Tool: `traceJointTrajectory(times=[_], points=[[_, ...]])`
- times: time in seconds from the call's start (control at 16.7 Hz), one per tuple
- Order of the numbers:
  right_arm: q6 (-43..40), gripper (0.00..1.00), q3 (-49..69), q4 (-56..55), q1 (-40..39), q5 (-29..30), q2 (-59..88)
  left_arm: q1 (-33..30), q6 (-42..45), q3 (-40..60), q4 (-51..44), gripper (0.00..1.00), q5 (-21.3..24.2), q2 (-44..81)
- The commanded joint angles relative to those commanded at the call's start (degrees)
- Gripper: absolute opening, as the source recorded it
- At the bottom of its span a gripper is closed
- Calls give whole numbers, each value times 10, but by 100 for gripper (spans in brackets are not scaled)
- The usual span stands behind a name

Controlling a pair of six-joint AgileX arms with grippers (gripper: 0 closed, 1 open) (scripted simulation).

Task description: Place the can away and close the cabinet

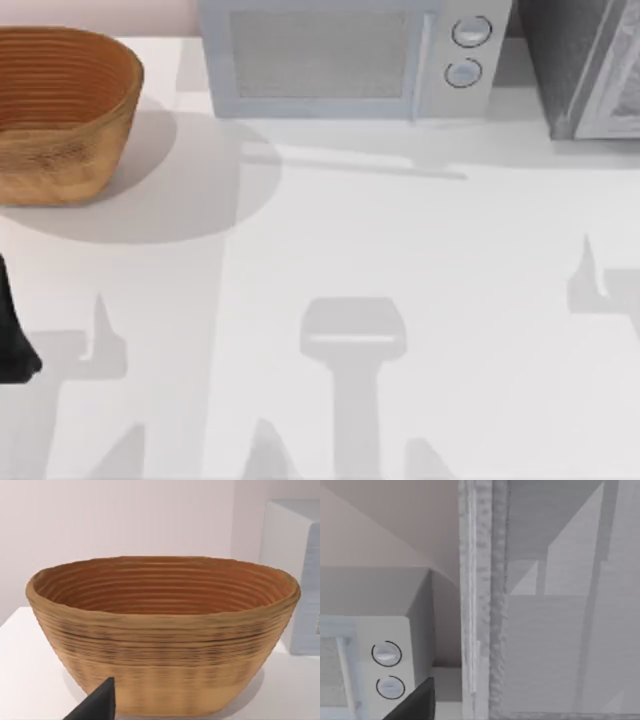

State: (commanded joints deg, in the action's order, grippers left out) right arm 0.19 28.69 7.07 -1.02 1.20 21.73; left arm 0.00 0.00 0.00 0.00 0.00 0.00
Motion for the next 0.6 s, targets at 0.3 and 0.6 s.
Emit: traceJointTrajectory(times=[0.3, 0.6], points=[[-1, 100, -205, -51, 7, -9, -155, 0, 0, 0, 0, 100, 0, 0], [-2, 100, -287, -71, 10, -12, -217, 0, 0, 0, 0, 100, 0, 0]])
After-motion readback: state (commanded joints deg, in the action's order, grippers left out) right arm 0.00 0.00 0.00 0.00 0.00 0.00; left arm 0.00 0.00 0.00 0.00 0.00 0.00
